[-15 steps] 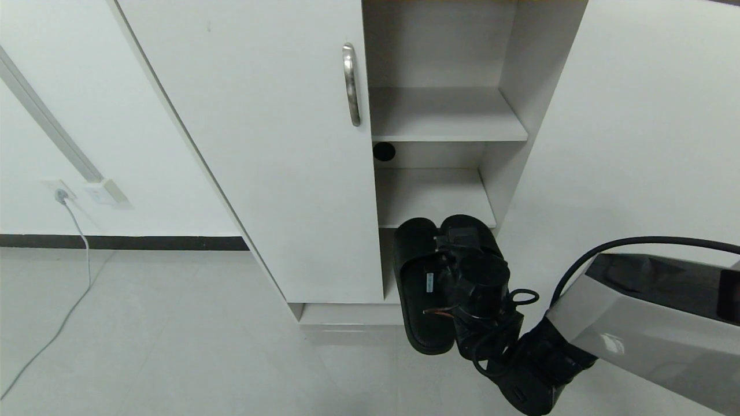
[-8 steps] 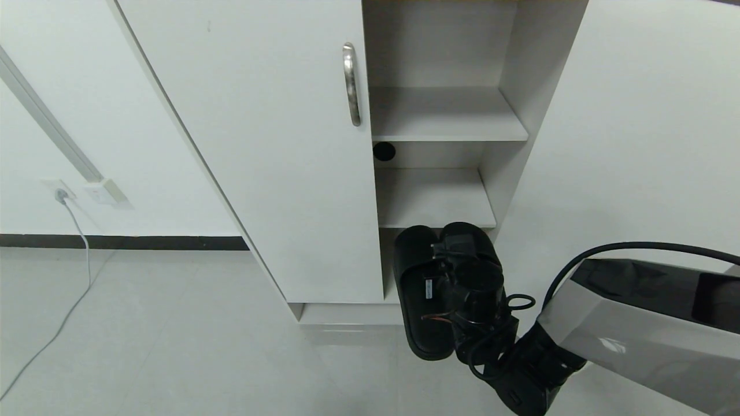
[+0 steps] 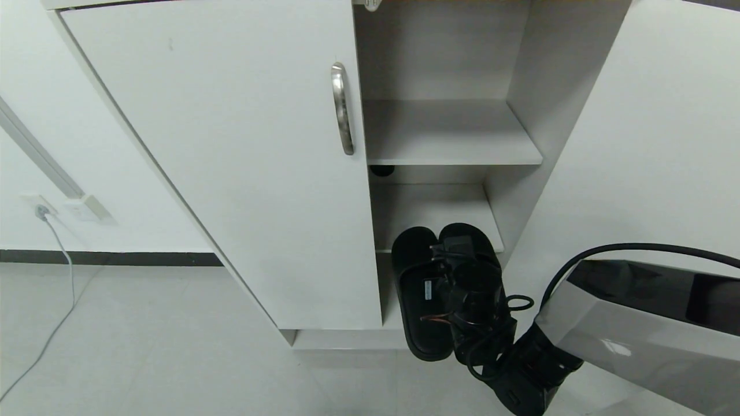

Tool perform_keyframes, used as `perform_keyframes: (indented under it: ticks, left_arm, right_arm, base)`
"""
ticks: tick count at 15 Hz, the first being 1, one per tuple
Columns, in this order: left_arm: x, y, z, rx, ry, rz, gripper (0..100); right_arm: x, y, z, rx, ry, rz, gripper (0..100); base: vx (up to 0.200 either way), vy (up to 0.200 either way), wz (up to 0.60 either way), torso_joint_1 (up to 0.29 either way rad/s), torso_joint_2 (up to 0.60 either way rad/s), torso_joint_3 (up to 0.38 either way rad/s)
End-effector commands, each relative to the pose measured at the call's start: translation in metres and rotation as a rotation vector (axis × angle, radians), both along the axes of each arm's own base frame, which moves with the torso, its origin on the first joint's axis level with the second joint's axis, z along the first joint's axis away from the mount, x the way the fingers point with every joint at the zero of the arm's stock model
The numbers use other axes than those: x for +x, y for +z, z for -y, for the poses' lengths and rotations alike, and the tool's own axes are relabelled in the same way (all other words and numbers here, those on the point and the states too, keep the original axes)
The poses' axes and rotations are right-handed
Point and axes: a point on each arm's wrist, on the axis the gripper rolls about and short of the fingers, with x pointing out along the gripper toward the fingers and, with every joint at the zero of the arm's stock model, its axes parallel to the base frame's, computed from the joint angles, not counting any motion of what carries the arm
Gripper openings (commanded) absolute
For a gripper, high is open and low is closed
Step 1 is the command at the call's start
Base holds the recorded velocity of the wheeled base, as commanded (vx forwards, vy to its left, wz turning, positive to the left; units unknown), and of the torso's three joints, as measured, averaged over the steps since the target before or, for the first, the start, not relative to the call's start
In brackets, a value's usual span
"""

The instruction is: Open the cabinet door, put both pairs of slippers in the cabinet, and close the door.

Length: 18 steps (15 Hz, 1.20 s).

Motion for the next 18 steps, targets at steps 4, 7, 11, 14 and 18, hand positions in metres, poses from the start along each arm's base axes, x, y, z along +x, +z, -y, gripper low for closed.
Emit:
perform_keyframes:
  ticks: [4,7,11,14,18]
  left_arm:
    - [0.0,0.0,0.0,-0.002,0.003,-0.001,0]
    - [0.0,0.0,0.0,-0.004,0.005,-0.001,0]
    - [0.0,0.0,0.0,-0.004,0.005,-0.001,0]
    - [0.0,0.0,0.0,-0.005,0.006,-0.001,0]
    - [0.0,0.0,0.0,-0.005,0.006,-0.001,0]
  right_arm:
    - [0.0,0.0,0.0,-0.001,0.0,0.0,0]
    - [0.012,0.001,0.002,0.002,-0.02,0.003,0]
    - [0.042,0.001,-0.003,0.012,-0.055,0.002,0]
    - [0.064,0.007,-0.007,0.013,-0.078,-0.003,0]
    - [0.092,0.015,-0.006,0.024,-0.113,0.01,0]
  base:
    - [0.1,0.0,0.0,0.002,0.0,0.0]
    - [0.0,0.0,0.0,0.0,0.0,0.0]
    - [0.0,0.0,0.0,0.0,0.0,0.0]
    - [0.0,0.0,0.0,0.0,0.0,0.0]
    - [0.0,0.0,0.0,0.0,0.0,0.0]
